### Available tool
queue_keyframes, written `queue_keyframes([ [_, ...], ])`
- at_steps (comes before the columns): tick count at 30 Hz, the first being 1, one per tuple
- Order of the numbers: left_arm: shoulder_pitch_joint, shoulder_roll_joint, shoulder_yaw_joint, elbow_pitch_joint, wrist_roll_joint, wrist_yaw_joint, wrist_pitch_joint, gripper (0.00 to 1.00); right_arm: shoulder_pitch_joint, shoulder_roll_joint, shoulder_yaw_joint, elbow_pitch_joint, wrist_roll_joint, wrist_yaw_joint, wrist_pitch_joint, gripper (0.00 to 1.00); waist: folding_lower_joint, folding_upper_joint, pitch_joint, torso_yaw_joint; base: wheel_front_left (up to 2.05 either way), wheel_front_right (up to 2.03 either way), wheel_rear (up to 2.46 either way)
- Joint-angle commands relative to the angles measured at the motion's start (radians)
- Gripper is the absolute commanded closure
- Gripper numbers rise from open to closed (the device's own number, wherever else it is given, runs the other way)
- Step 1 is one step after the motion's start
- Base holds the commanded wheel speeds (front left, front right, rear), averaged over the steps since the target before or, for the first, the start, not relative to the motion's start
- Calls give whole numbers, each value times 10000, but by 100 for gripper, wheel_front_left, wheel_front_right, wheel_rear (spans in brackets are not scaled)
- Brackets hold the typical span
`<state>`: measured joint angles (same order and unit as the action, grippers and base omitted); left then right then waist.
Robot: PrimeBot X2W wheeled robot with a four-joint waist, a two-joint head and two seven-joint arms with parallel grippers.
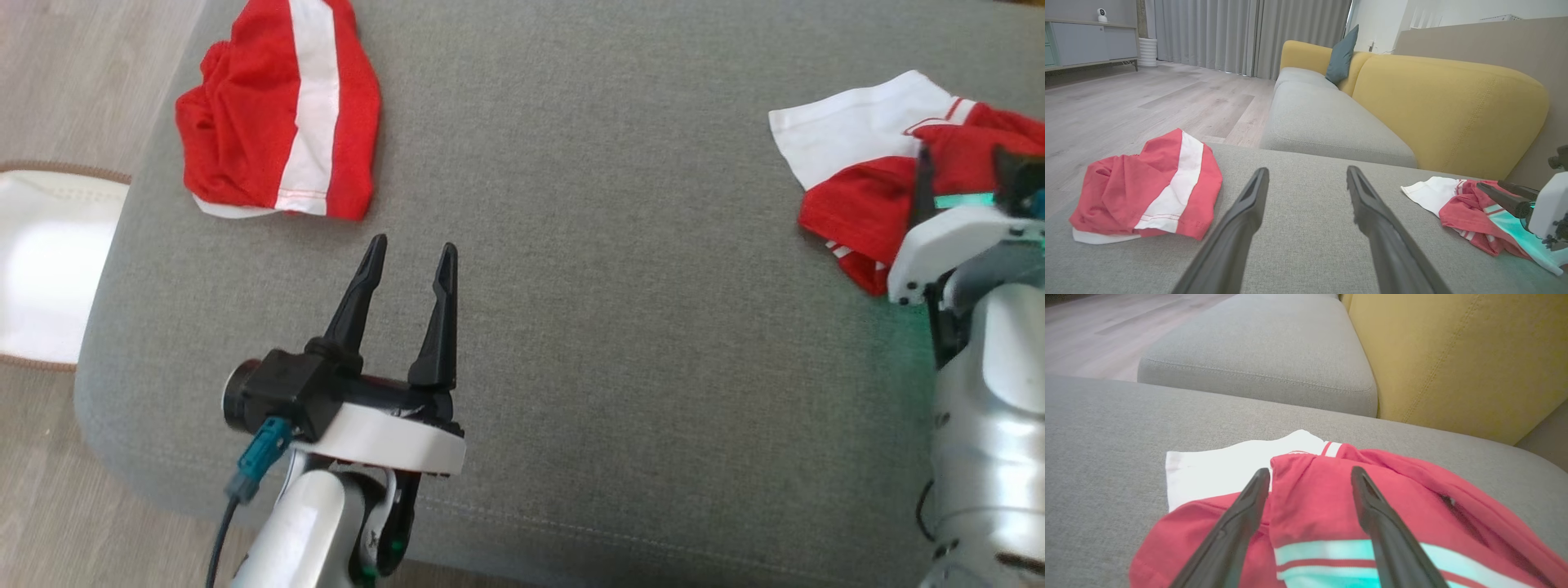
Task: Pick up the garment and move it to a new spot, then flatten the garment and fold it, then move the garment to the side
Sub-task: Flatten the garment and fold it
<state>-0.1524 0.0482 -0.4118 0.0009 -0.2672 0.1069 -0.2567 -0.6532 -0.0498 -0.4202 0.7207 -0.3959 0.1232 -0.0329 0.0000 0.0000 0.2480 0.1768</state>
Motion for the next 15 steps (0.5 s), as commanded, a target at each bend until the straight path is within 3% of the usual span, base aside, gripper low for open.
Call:
queue_keyframes([
  [1, -491, 20, 218, -349, -97, 75, -51, 0, -537, -5, 30, -167, -269, 75, 20, 0, 0, 0, 96, 68, 0, 0, 0],
  [9, -659, 20, 48, -335, -119, 121, -51, 0, -1217, -5, -978, 567, -1278, 75, -186, 0, 0, 0, 318, 109, 0, 0, 0],
  [10, -666, 20, 30, -325, -123, 123, -51, 0, -1285, -5, -1073, 658, -1353, 75, -237, 100, 0, 0, 332, 103, 0, 0, 0],
  [15, -667, 20, 0, -272, -104, 125, -51, 0, -1659, -5, -1352, 1121, -1529, 75, -655, 100, 0, 0, 314, -6, 0, 0, 0],
])
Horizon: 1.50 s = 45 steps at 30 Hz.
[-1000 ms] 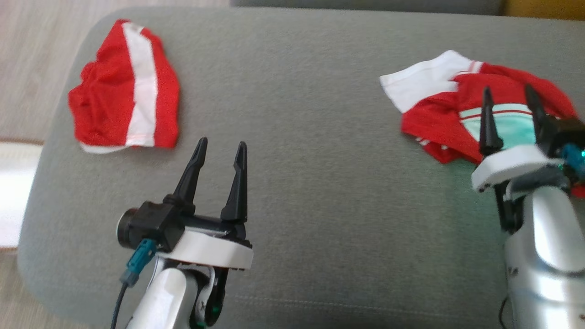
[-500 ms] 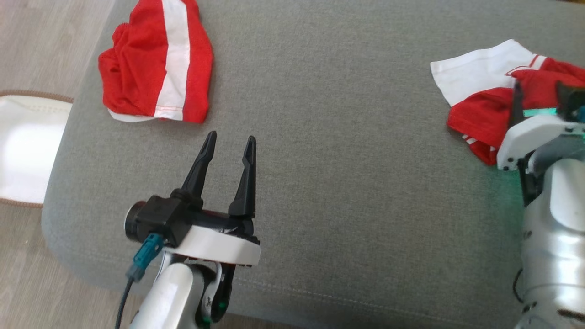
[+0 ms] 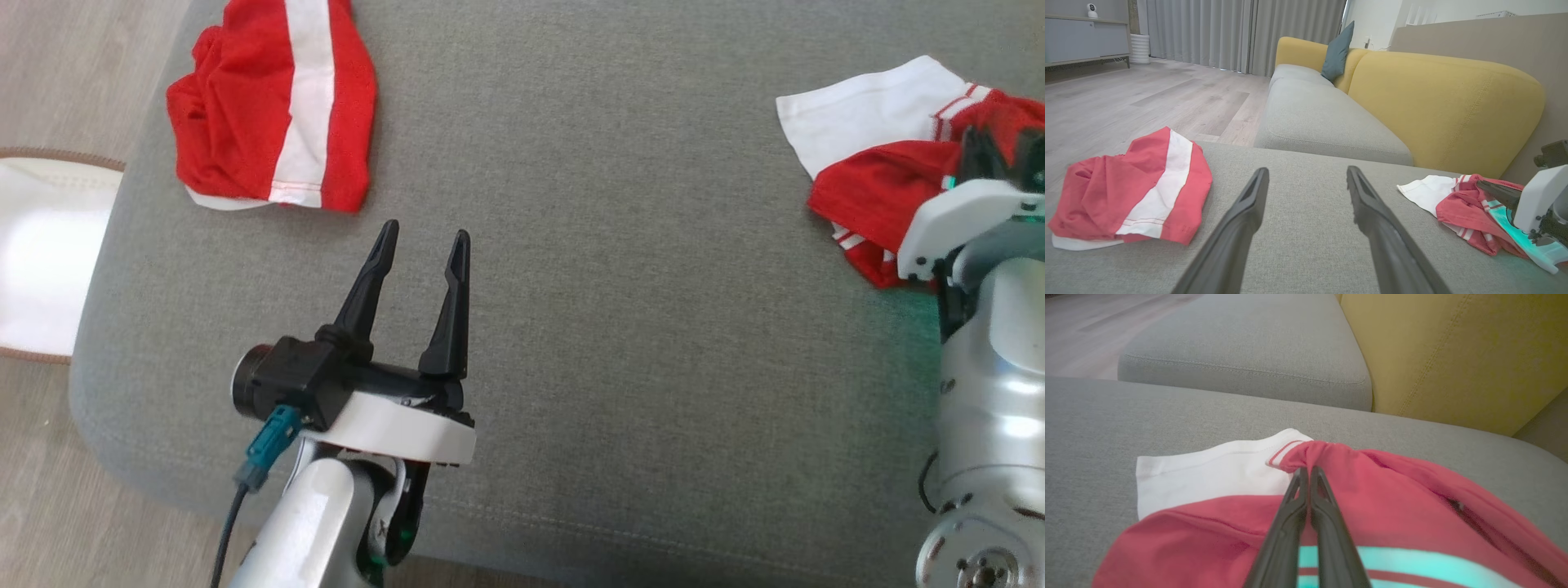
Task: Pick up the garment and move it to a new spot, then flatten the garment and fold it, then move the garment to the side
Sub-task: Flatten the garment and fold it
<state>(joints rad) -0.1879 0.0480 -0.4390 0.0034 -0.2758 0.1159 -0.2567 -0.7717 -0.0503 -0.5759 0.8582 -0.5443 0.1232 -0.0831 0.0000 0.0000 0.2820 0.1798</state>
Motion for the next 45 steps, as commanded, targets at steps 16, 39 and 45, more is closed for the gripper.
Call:
queue_keyframes([
  [16, 165, 22, 534, 32, 260, -238, -51, 0, -2533, 1, 6690, 1919, 7373, 75, -1781, 100, 0, 0, -1229, -986, 0, 0, 0],
  [39, 793, 22, 728, -72, 267, -126, -51, 0, -568, 1, 12503, -449, 10899, 75, -1009, 0, 0, 0, -1901, -680, 0, 0, 0],
  [45, 698, 22, 838, -148, 265, -108, -51, 0, -817, 1, 11277, -72, 10207, 75, -1361, 0, 0, 0, -1977, -1058, 0, 0, 0],
])
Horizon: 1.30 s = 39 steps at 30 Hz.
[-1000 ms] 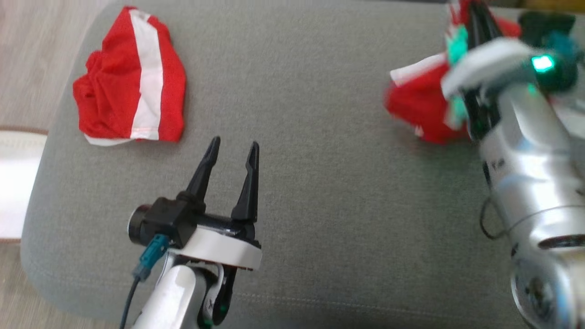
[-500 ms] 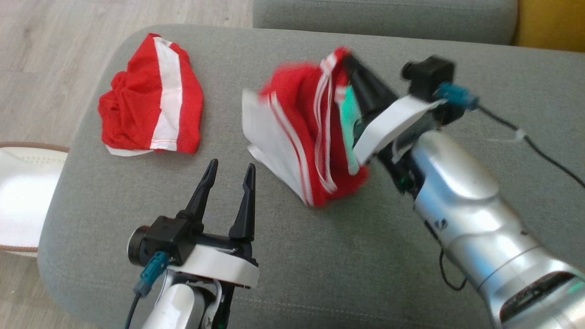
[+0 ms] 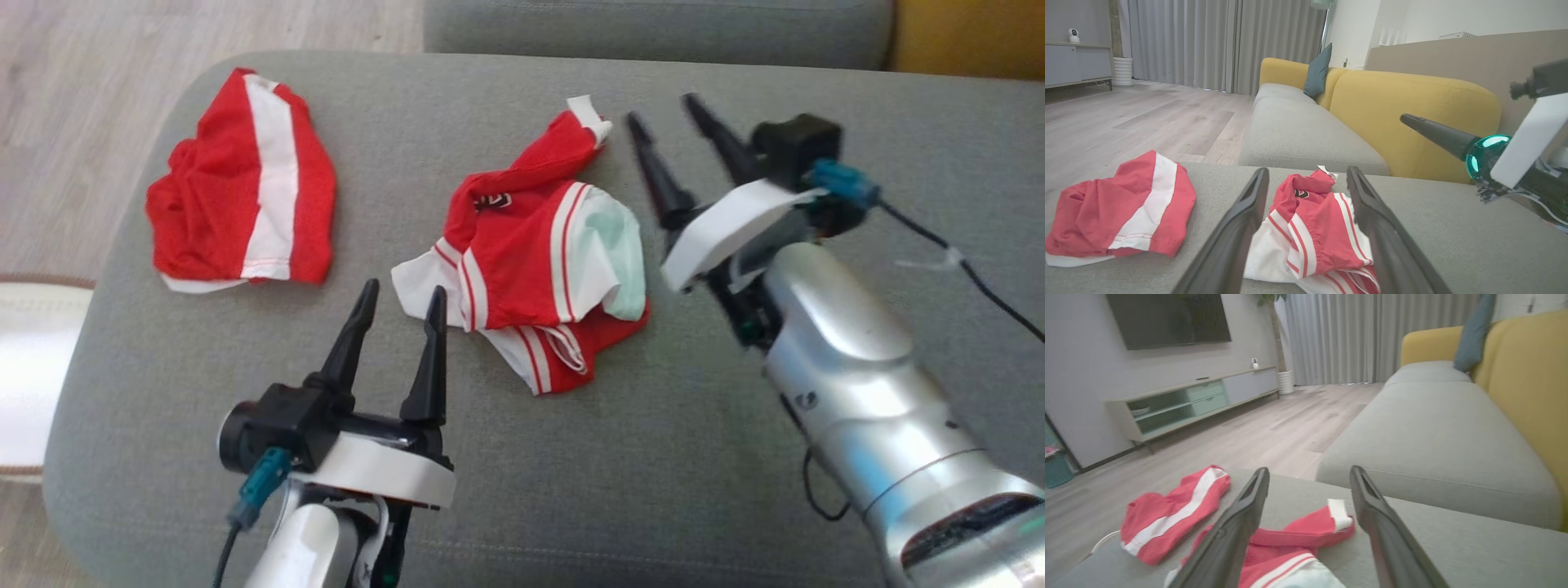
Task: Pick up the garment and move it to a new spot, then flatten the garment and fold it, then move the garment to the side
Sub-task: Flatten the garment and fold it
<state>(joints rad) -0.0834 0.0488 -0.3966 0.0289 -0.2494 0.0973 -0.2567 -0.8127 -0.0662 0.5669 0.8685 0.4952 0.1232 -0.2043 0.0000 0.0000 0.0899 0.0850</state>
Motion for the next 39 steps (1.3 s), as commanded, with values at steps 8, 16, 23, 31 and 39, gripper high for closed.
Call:
queue_keyframes([
  [8, -343, 14, 519, -582, -27, 138, -51, 0, 27, 160, -3567, 493, -2743, 75, -533, 0, 0, 0, -325, -527, 0, 0, 0],
  [16, -257, 14, 469, -741, -99, 197, -51, 0, 3315, 160, -5833, -2275, -4147, 75, -571, 0, 0, 0, -485, -854, 0, 0, 0],
  [23, -228, 14, 474, -738, -80, 168, -51, 0, 5021, 160, -5828, -3650, -3582, 75, -423, 0, 0, 0, -407, -988, 0, 0, 0],
  [31, -408, 14, 318, -698, -87, 83, -51, 0, 5003, 160, -5612, -4737, -3530, 75, 307, 0, 0, 0, -109, -554, 0, 0, 0],
  [39, -725, 14, 1, -660, -179, 69, -51, 0, 3058, 160, -4902, -4027, -2671, 75, 1971, 0, 0, 0, 694, 427, 0, 0, 0],
])
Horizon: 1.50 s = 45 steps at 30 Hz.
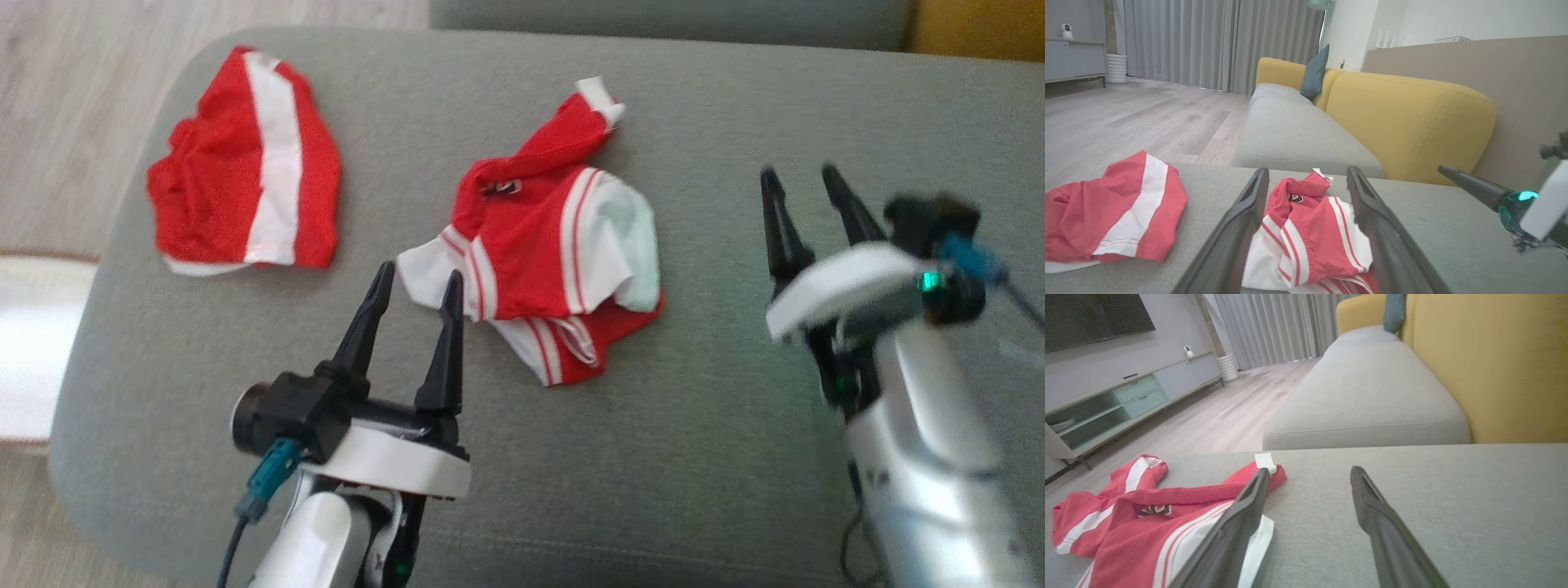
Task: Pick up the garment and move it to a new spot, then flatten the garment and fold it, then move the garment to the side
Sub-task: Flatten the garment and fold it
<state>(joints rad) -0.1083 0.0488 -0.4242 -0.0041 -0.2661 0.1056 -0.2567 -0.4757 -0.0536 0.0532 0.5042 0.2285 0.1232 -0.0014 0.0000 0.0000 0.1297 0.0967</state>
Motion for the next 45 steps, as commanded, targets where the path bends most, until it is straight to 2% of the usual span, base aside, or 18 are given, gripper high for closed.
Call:
queue_keyframes([
  [1, -541, 14, 212, -331, -32, -14, -51, 0, -651, 34, 257, -124, 77, 75, 160, 0, 0, 0, 421, 484, 0, 0, 0],
  [6, -819, 14, -102, -364, -202, 54, -51, 0, -2320, 34, 107, 1490, 883, 75, 1142, 0, 0, 0, 983, 1338, 0, 0, 0],
  [14, -1117, 14, -575, -468, -546, 228, -51, 0, -4355, -202, -772, 4009, 667, 75, 1867, 0, 0, 0, 1747, 2527, 0, 0, 0],
  [22, -1265, 14, -914, -618, -848, 394, -51, 0, -5578, -836, -1586, 5891, 142, 75, 2133, 0, 0, 0, 2255, 3262, 0, 0, 0],
  [27, -1297, 14, -1011, -660, -948, 482, -51, 0, -6051, -765, -1955, 6507, 291, 75, 2218, 0, 0, 0, 2381, 3466, 0, 0, 0],
  [28, -1300, 14, -1022, -666, -959, 495, -51, 0, -6150, -696, -2011, 6613, 405, 75, 2264, 11, 0, 0, 2394, 3489, 0, 0, 0],
  [29, -1304, 14, -1030, -671, -966, 506, -51, 0, -6239, -681, -2003, 6672, 431, 75, 2234, 100, 0, 0, 2404, 3501, 0, 0, 0],
  [36, -1292, 14, -850, -578, -853, 552, -51, 0, -6428, -591, -1998, 6654, 737, 75, 1025, 100, 0, 0, 2082, 3090, 0, 0, 0],
  [45, -1063, 14, -421, -377, -493, 396, -51, 0, -5954, -779, -1614, 5769, 1070, 75, -931, 100, 0, 0, 935, 1536, 0, 0, 0],
])
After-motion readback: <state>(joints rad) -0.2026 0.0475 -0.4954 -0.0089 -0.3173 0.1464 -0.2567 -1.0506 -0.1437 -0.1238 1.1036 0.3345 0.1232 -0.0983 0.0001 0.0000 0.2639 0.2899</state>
